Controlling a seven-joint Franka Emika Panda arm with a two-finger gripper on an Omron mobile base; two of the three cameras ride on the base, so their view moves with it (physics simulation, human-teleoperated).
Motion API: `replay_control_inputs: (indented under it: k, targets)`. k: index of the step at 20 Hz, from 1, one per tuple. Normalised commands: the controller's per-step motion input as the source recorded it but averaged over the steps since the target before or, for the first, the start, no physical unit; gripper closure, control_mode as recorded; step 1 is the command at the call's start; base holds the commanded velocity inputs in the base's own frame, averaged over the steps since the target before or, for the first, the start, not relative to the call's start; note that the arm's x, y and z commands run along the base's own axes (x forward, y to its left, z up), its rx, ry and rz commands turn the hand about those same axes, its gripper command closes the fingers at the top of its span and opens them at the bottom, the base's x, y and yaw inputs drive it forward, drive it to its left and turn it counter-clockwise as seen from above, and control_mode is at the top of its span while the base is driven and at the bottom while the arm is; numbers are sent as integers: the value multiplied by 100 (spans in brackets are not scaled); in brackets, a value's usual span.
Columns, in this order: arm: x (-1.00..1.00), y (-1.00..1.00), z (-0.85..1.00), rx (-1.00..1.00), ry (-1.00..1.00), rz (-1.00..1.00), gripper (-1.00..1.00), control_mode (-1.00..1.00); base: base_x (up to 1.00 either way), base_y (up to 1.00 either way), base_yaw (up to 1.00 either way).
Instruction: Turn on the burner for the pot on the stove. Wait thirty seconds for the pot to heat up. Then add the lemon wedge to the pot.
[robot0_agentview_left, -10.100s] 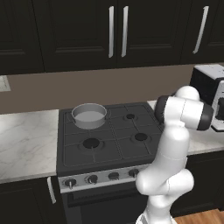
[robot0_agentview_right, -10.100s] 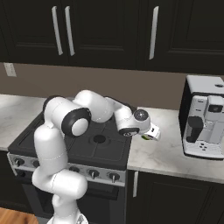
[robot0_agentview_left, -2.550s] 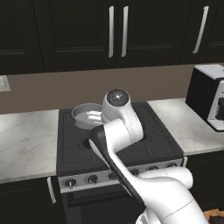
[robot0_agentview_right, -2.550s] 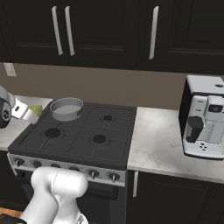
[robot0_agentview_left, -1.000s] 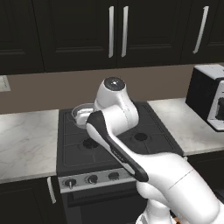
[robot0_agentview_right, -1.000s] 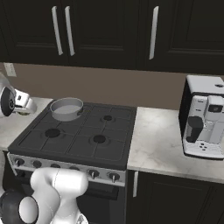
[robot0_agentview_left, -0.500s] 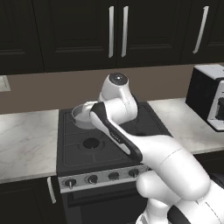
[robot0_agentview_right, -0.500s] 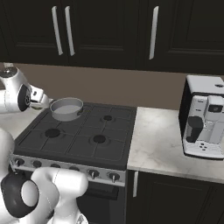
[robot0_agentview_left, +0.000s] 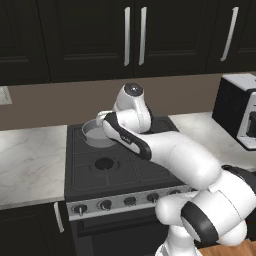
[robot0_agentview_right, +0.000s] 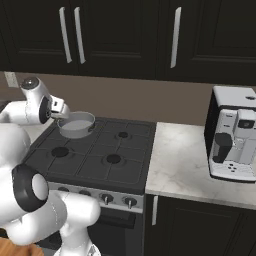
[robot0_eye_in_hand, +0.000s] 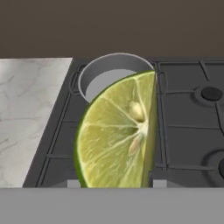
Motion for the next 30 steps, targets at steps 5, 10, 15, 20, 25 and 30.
replay_control_inputs:
  k: [5, 10, 15, 20, 25, 30]
  targets:
    - [63, 0, -33, -4, -1, 0, 100, -100, 0, 0, 0]
    - [48, 0, -31, -6, 0, 0, 100, -100, 0, 0, 0]
    - [40, 0, -19, -3, -1, 0, 100, -100, 0, 0, 0]
    - [11, 0, -4, 0, -2, 0, 100, -100, 0, 0, 0]
    - [0, 3, -7, 1, 0, 0, 100, -100, 0, 0, 0]
    - [0, 16, -10, 9, 0, 0, 100, -100, 0, 0, 0]
